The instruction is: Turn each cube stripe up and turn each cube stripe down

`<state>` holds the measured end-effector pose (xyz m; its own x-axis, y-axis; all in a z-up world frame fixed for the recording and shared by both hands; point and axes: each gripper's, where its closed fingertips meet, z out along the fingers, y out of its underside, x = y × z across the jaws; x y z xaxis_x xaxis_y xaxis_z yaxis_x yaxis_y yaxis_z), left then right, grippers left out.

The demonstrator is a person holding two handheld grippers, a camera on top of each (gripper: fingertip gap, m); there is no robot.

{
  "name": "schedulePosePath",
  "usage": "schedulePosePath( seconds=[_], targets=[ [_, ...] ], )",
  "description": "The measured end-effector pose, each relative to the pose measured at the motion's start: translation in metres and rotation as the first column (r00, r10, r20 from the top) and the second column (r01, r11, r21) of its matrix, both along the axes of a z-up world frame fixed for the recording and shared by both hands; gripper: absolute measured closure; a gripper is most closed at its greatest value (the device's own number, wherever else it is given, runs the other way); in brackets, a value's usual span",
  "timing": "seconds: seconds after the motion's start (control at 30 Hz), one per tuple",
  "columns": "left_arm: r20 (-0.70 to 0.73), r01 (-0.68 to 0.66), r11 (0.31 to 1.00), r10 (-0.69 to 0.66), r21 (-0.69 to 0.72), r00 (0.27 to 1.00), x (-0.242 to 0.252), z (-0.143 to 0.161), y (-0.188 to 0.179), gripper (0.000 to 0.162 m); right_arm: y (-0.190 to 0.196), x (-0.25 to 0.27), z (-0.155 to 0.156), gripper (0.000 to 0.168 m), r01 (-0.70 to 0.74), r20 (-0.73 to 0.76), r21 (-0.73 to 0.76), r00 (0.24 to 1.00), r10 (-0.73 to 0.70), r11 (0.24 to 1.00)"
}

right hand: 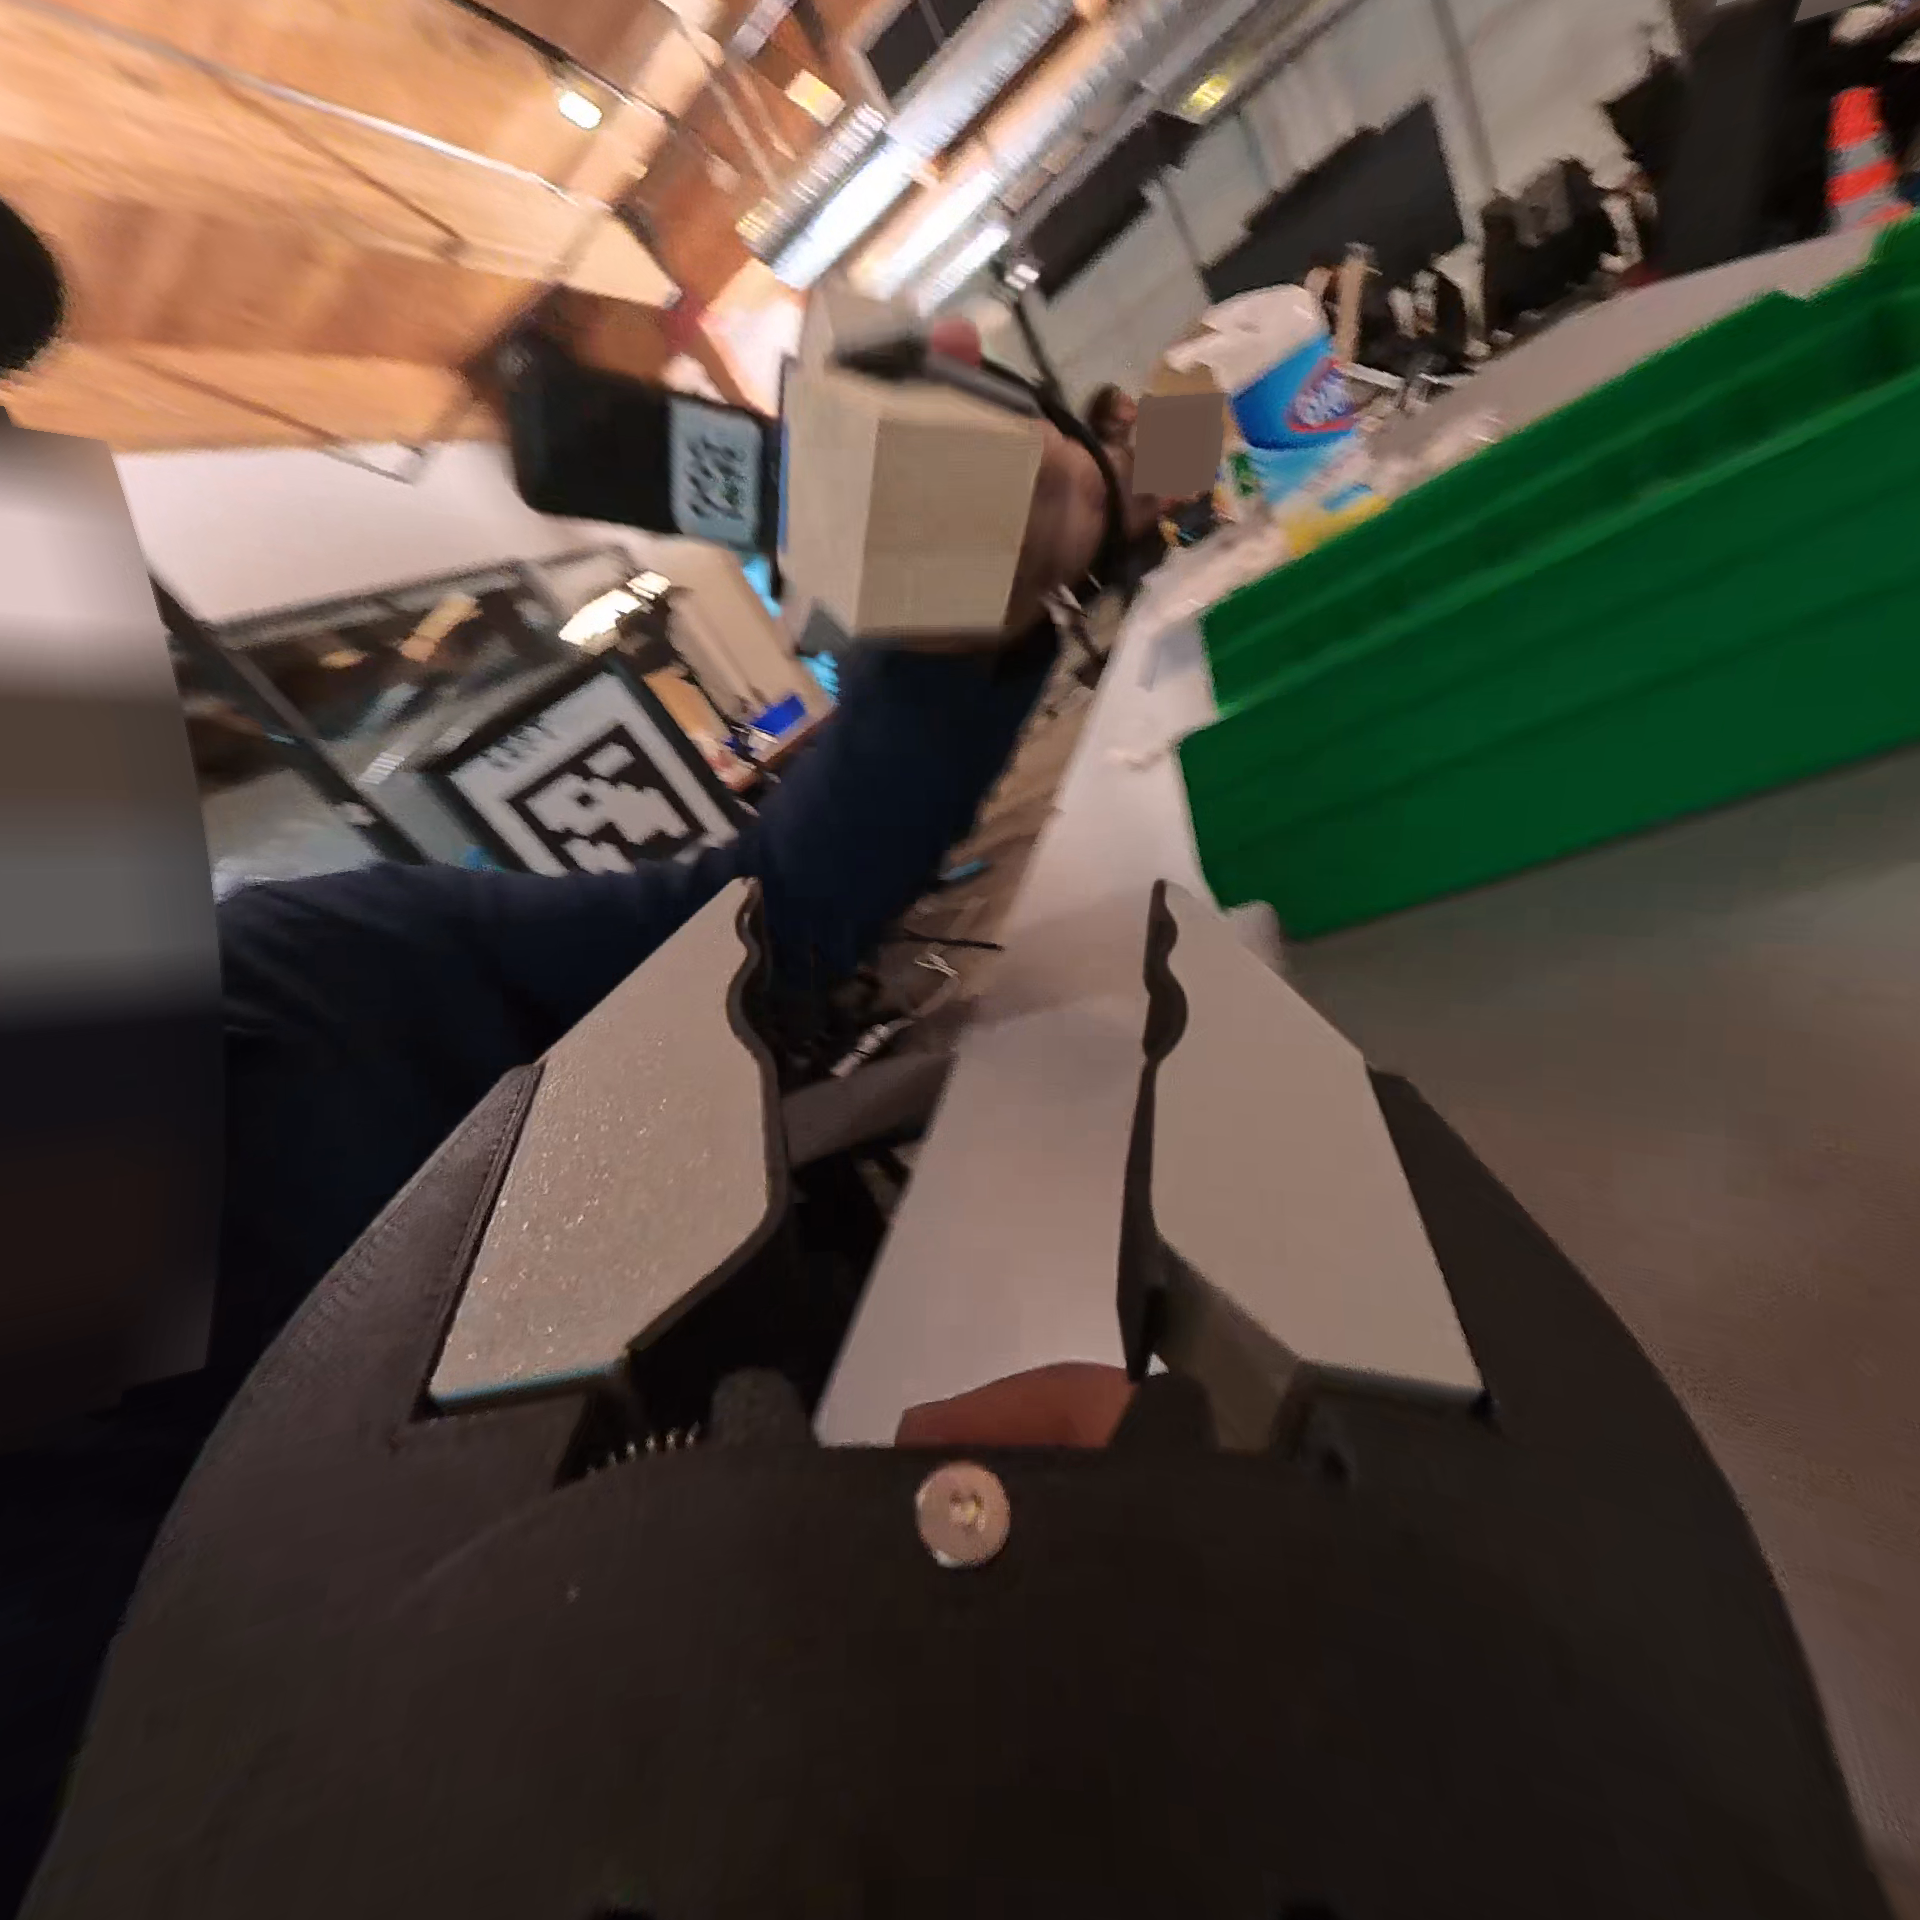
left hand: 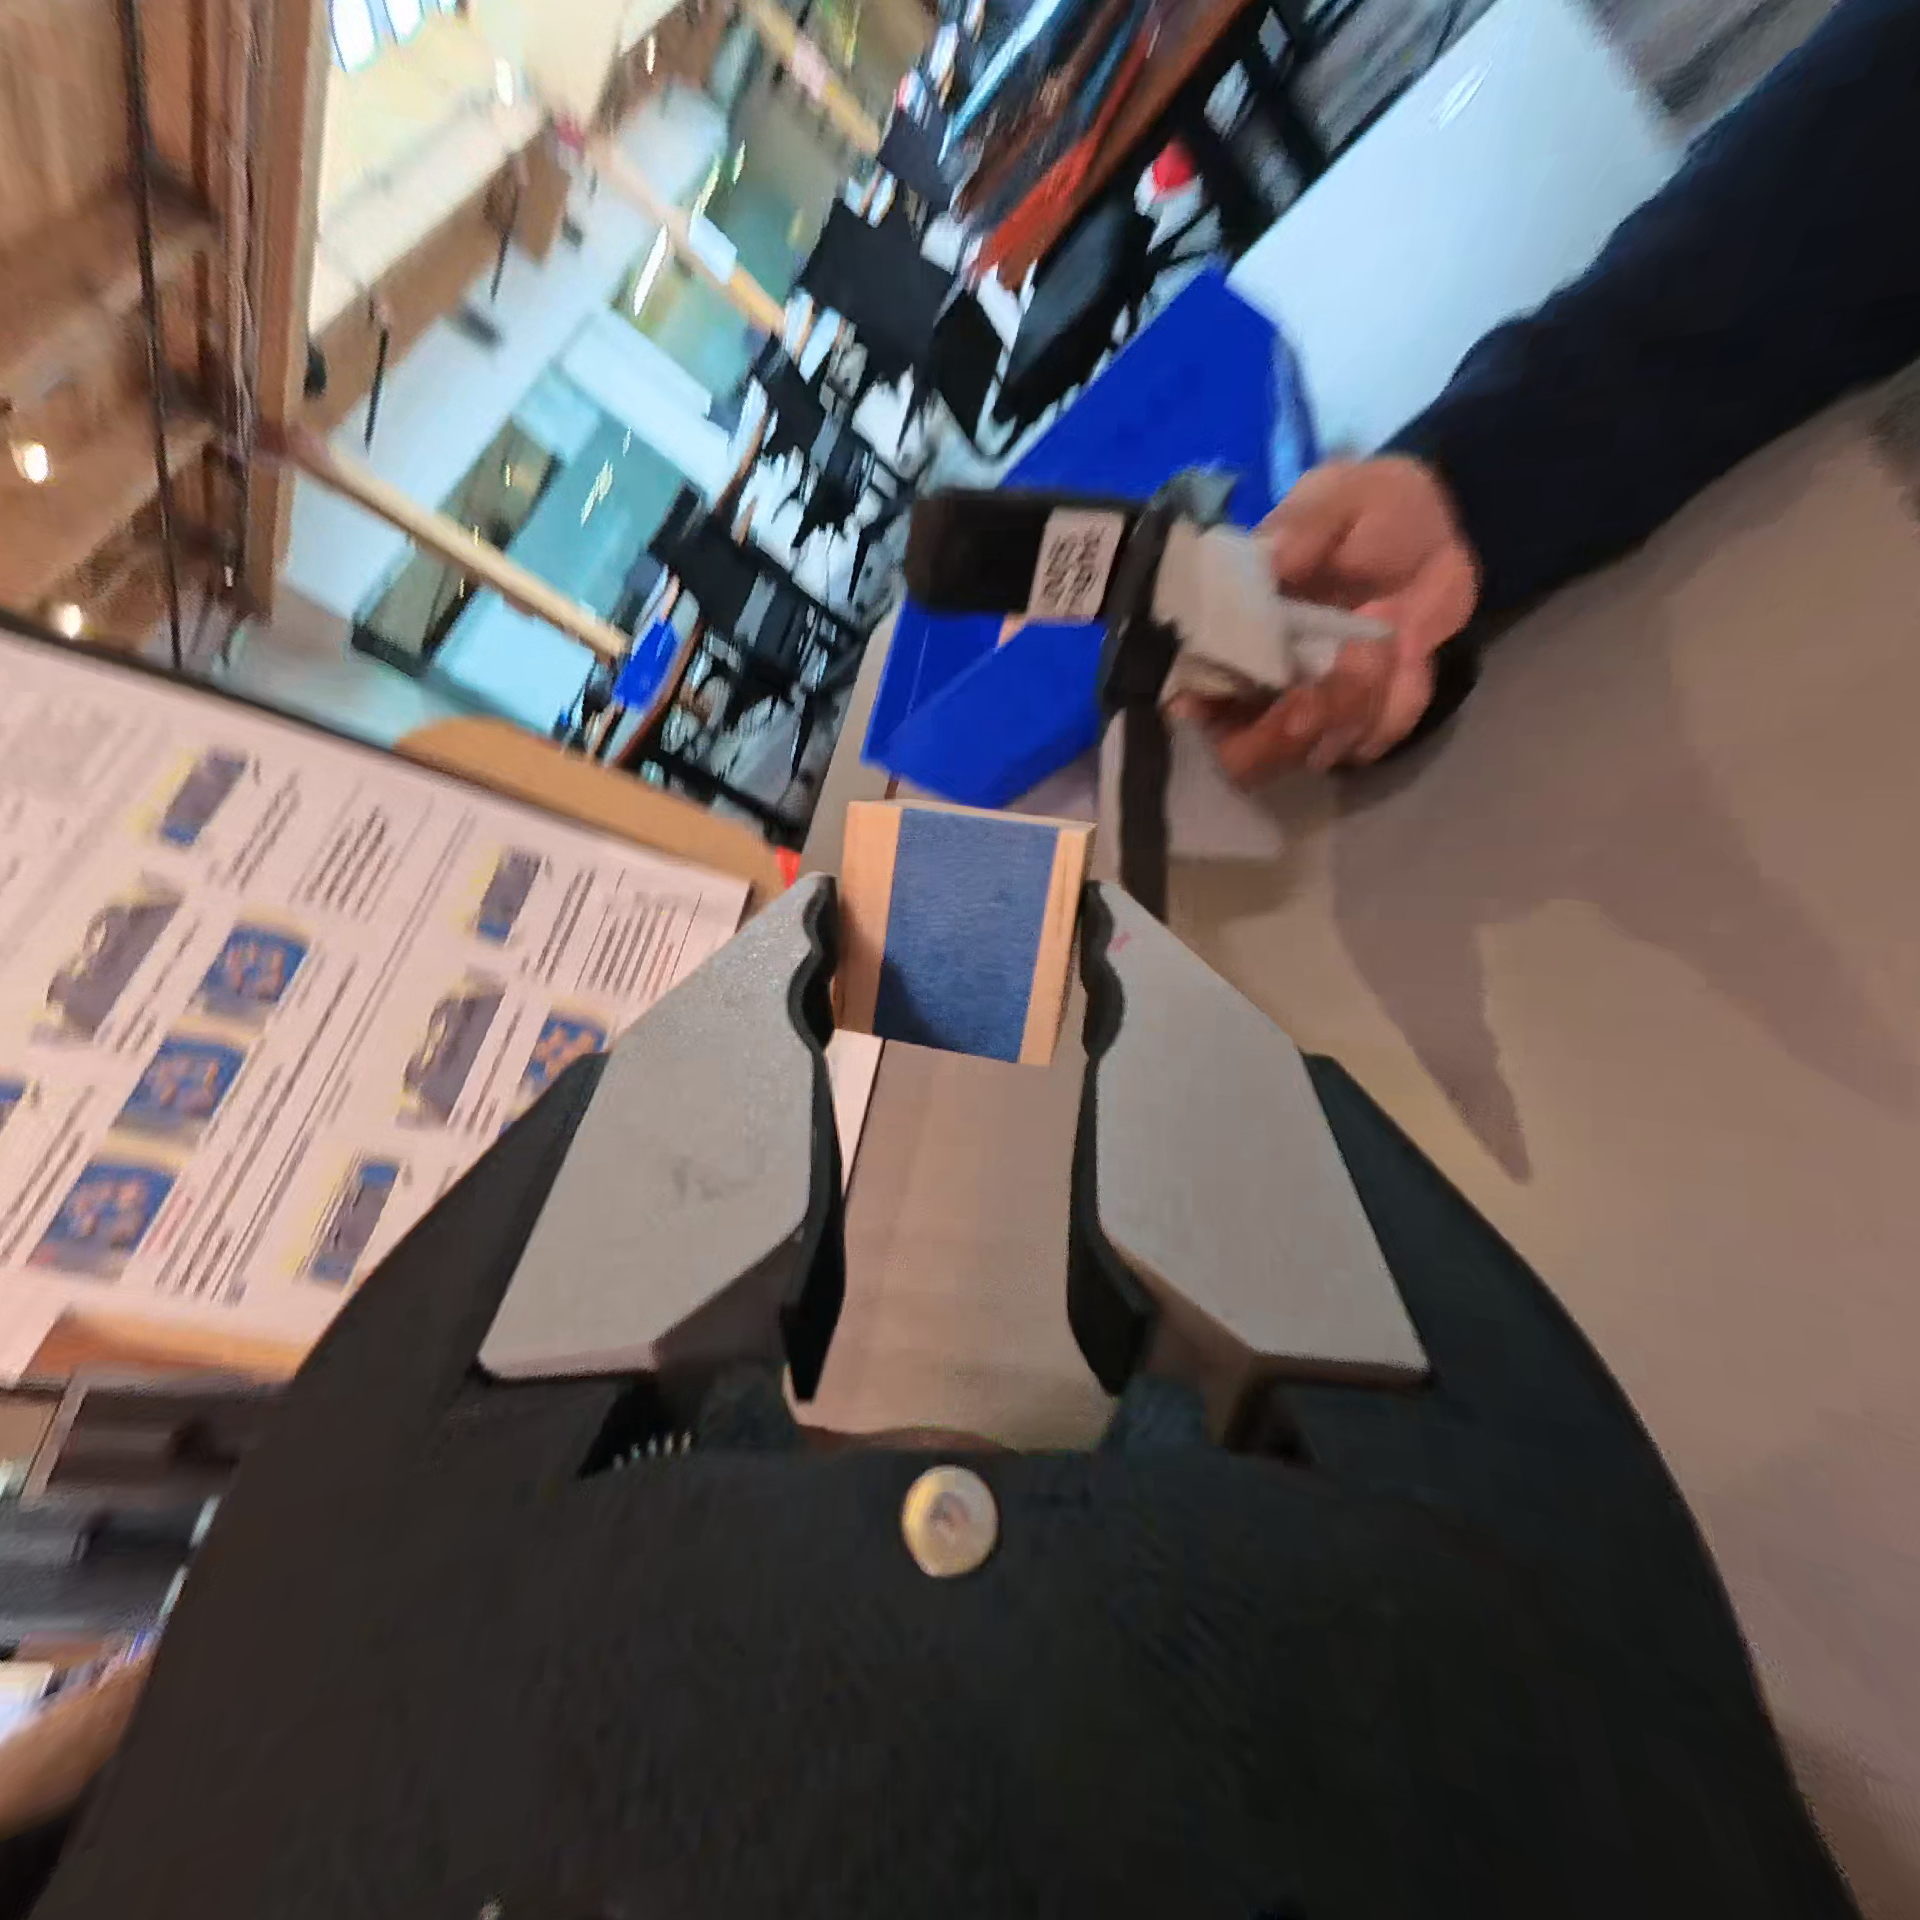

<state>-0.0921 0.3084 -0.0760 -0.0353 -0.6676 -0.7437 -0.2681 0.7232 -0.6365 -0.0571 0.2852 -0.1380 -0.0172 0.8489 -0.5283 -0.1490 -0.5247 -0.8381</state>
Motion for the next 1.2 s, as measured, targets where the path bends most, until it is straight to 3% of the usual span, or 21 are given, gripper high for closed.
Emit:
schedulePosePath(
  seconds=[0.1, 0.23, 0.43, 0.67, 0.77, 0.97, 1.2],
  targets=[
    [0.047, 0.103, 0.995, -0.103, 0.018, 0.994, 0.019, -0.001, -0.036, 0.117, -0.018, 0.005, 0.024, 0.104, -0.110, -0.143, -0.005, 0.984, 0.108, 0.994],
    [0.087, 0.158, 0.987, -0.159, 0.025, 0.983, 0.043, -0.012, -0.057, 0.117, -0.026, 0.010, 0.036, 0.103, -0.154, -0.214, 0.009, 0.965, 0.152, 0.988],
    [0.172, 0.185, 0.982, -0.178, -0.024, 0.969, 0.069, -0.023, -0.056, 0.117, -0.025, 0.017, 0.042, 0.125, -0.123, -0.235, 0.042, 0.963, 0.129, 0.992],
    [0.280, 0.104, 0.995, -0.099, -0.001, 0.955, 0.086, -0.026, -0.041, 0.117, -0.015, 0.026, 0.041, 0.118, -0.120, -0.276, -0.031, 0.955, 0.107, 0.992],
    [0.296, 0.119, 0.993, -0.105, -0.029, 0.949, 0.091, -0.034, -0.040, 0.117, -0.012, 0.022, 0.035, 0.123, -0.101, -0.246, -0.022, 0.965, 0.092, 0.995],
    [0.298, 0.073, 0.997, -0.064, -0.019, 0.952, 0.088, -0.045, -0.033, 0.118, -0.005, 0.020, 0.024, 0.123, -0.055, -0.168, -0.022, 0.985, 0.051, 0.998],
    [0.290, 0.073, 0.997, -0.073, 0.009, 0.954, 0.081, -0.050, -0.036, 0.118, -0.009, 0.019, 0.018, 0.126, -0.123, -0.177, -0.069, 0.978, 0.110, 0.990]
  ],
)
